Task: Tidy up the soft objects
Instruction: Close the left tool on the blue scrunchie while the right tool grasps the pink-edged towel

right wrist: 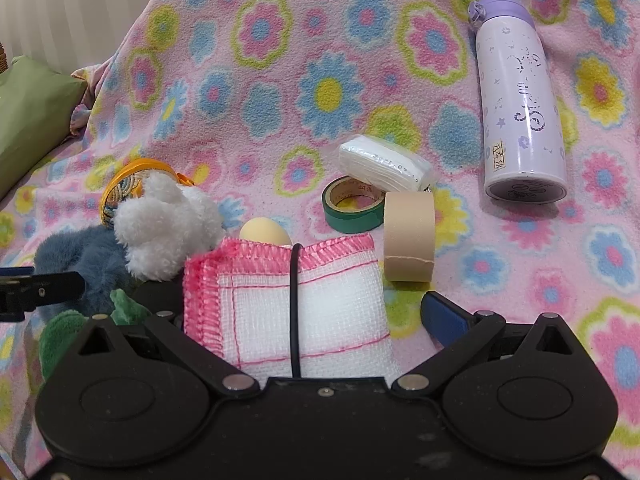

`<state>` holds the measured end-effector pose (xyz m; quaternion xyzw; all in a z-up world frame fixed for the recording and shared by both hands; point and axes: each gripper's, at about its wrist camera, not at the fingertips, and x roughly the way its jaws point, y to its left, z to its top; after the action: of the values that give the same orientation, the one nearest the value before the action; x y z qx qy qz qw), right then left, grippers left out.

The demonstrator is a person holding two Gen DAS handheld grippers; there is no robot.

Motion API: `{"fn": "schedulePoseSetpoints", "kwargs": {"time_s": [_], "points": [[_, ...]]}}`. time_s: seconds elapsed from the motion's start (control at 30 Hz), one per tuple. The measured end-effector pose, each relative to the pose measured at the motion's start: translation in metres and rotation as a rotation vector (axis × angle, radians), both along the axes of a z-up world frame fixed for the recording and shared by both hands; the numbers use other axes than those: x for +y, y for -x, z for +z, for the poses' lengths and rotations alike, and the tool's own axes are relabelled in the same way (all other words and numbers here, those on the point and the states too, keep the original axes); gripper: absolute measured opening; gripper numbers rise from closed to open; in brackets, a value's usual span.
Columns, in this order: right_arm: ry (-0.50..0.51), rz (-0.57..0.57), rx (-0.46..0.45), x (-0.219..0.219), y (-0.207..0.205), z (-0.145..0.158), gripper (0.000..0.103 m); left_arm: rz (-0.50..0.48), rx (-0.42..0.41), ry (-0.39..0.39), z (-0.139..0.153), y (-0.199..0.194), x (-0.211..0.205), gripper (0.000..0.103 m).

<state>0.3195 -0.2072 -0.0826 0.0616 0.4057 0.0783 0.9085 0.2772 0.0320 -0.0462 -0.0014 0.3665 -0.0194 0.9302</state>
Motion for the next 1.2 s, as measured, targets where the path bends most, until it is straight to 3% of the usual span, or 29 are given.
{"fn": "schedulePoseSetpoints", "kwargs": {"time_s": [0.1, 0.27, 0.5, 0.63, 0.77, 0.87, 1.2], "points": [[0.000, 0.000, 0.001, 0.000, 0.000, 0.000, 0.102, -0.028, -0.046, -0.050, 0.007, 0.006, -0.009, 0.099], [0.000, 0.000, 0.002, 0.000, 0.000, 0.000, 0.102, -0.077, 0.006, -0.185, -0.005, -0.007, -0.023, 0.099], [0.000, 0.001, 0.005, 0.000, 0.000, 0.000, 0.102, -0.090, 0.058, -0.200, -0.020, -0.032, -0.035, 0.099], [-0.005, 0.000, 0.006, -0.001, 0.000, 0.000, 0.102, -0.077, 0.083, -0.158, -0.030, -0.042, -0.033, 0.099], [-0.010, -0.002, 0.006, -0.001, 0.000, 0.000, 0.103, -0.071, 0.086, -0.073, -0.031, -0.041, -0.026, 0.079], [-0.012, -0.003, 0.006, -0.001, 0.000, 0.000, 0.103, -0.061, 0.080, -0.070, -0.027, -0.038, -0.027, 0.067], [-0.020, -0.008, 0.007, -0.003, 0.001, 0.001, 0.102, -0.014, 0.078, 0.057, 0.009, -0.008, -0.012, 0.065]]}}
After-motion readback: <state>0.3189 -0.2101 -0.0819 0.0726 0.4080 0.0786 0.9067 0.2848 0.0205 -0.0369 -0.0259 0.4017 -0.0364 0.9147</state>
